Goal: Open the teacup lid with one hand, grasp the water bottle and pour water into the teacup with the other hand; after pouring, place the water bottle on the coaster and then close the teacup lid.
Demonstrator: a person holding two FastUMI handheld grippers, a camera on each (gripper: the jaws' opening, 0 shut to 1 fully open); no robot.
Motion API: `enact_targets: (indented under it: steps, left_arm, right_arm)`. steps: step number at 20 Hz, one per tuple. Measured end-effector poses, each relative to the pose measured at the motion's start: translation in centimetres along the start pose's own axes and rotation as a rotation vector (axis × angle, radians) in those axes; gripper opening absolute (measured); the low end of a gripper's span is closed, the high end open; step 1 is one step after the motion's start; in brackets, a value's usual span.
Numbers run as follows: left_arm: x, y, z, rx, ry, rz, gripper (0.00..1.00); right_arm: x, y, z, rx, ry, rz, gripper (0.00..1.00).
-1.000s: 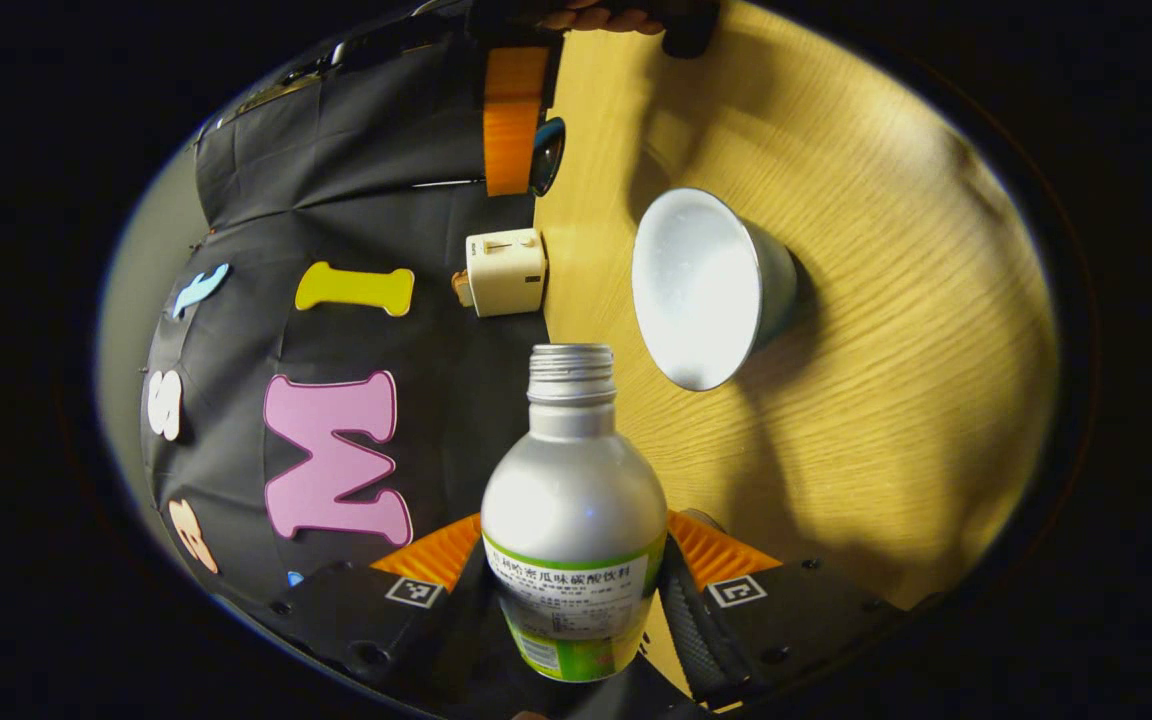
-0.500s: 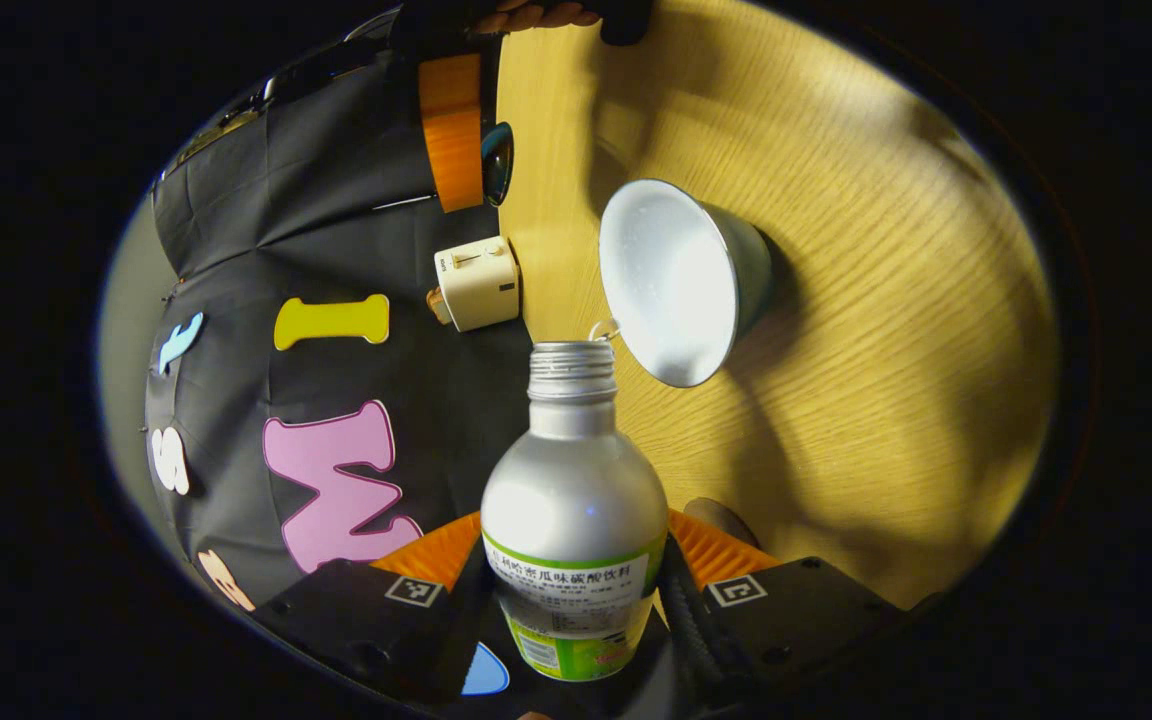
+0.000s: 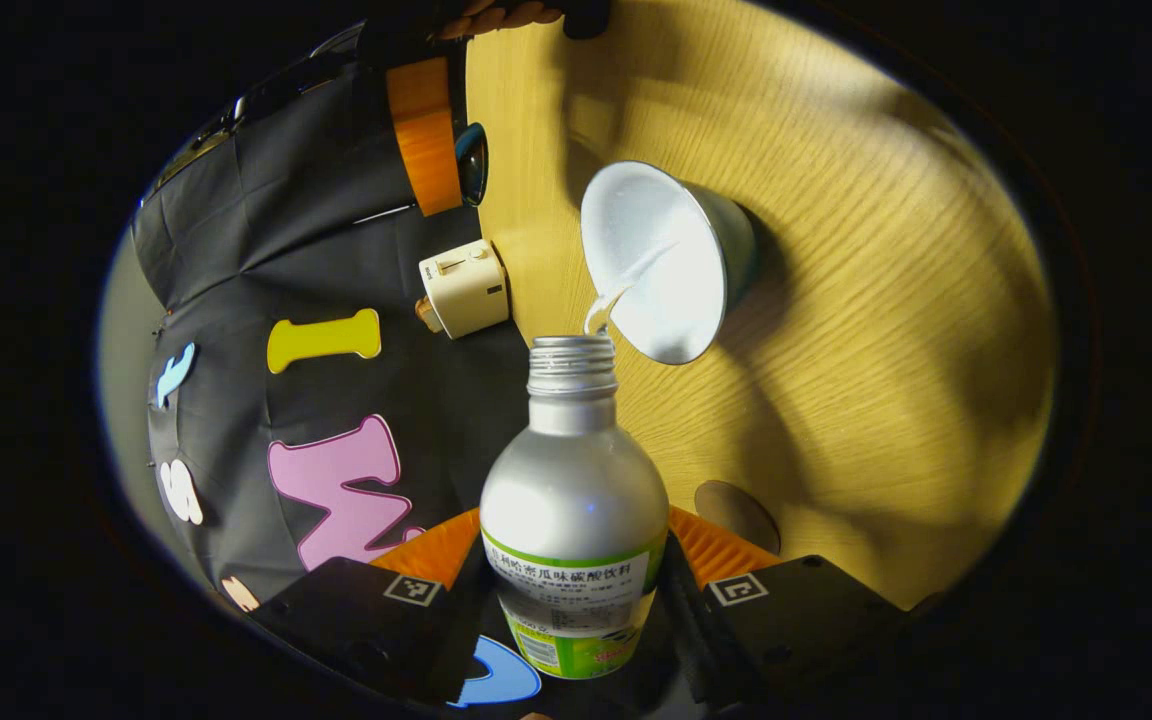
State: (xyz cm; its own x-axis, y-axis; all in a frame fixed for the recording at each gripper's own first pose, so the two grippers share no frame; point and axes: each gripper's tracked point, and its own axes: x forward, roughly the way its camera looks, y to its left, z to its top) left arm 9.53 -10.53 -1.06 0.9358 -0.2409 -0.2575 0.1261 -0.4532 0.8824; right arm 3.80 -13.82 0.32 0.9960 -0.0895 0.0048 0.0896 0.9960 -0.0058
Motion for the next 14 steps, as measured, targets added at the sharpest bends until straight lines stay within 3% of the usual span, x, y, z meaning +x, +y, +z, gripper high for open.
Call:
enact_targets:
  steps: [14]
  left_arm:
    - [0.13, 0.71, -0.13, 0.142, 0.027, 0.018, 0.82]
  right_arm:
    - [-0.08, 0.0, 0.06, 0.0, 0.0, 0.001, 0.3]
